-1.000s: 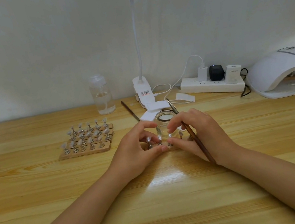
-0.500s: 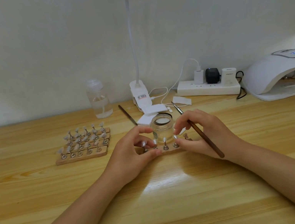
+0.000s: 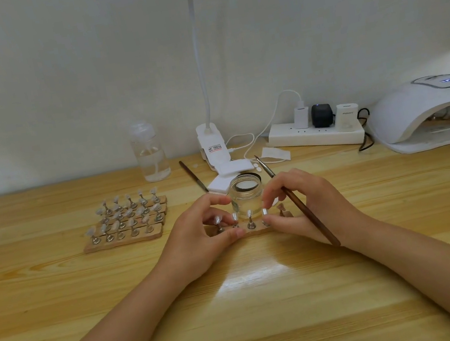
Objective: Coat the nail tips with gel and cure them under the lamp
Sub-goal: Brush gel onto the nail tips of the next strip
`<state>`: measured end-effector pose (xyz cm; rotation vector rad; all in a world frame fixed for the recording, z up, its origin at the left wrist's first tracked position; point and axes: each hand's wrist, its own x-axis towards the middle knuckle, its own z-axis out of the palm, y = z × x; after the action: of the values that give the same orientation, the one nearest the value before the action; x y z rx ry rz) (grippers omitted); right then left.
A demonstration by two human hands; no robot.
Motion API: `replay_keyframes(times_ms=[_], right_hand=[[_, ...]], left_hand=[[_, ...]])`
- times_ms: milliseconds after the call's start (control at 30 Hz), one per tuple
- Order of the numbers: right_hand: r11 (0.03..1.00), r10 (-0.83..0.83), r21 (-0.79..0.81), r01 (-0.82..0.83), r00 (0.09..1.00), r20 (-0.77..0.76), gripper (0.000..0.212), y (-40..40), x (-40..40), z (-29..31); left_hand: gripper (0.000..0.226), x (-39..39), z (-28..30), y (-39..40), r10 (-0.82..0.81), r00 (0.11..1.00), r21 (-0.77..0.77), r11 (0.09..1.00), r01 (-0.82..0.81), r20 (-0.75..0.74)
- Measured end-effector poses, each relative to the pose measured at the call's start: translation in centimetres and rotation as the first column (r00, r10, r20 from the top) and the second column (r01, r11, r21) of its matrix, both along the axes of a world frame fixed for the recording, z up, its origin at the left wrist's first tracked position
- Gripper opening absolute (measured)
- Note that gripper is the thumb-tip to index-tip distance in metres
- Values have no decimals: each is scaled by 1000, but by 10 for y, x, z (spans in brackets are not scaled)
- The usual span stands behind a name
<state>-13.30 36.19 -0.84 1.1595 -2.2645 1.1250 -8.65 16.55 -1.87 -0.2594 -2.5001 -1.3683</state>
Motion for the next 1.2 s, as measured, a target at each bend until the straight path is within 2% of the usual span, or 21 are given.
replay_keyframes(times_ms=[167, 500, 600, 700, 833, 1200], right_hand=[[1000, -11, -9, 10, 991, -132, 21, -4, 2, -1], [992, -63, -116, 44, 984, -168, 18, -10, 9, -1], [988, -77, -149, 48, 978, -195, 21, -13, 12, 0], [983, -78, -180, 37, 971, -224, 20, -15, 14, 0], [977, -73, -213, 20, 966, -247, 19, -20, 18, -1], [979, -43, -203, -16, 957, -286, 19, -25, 17, -7]], left_hand=[[42, 0, 0, 0, -4, 1000, 6, 1000, 4, -12], [39, 4, 3, 4, -11, 997, -46, 999, 7, -80], [35, 7, 7, 7, 15, 985, -80, 996, -29, -169], [25, 11, 9, 8, -27, 956, -139, 990, -15, -291], [21, 12, 9, 10, -77, 928, -190, 982, 7, -365], [12, 16, 11, 10, -79, 939, -228, 974, 0, -335]])
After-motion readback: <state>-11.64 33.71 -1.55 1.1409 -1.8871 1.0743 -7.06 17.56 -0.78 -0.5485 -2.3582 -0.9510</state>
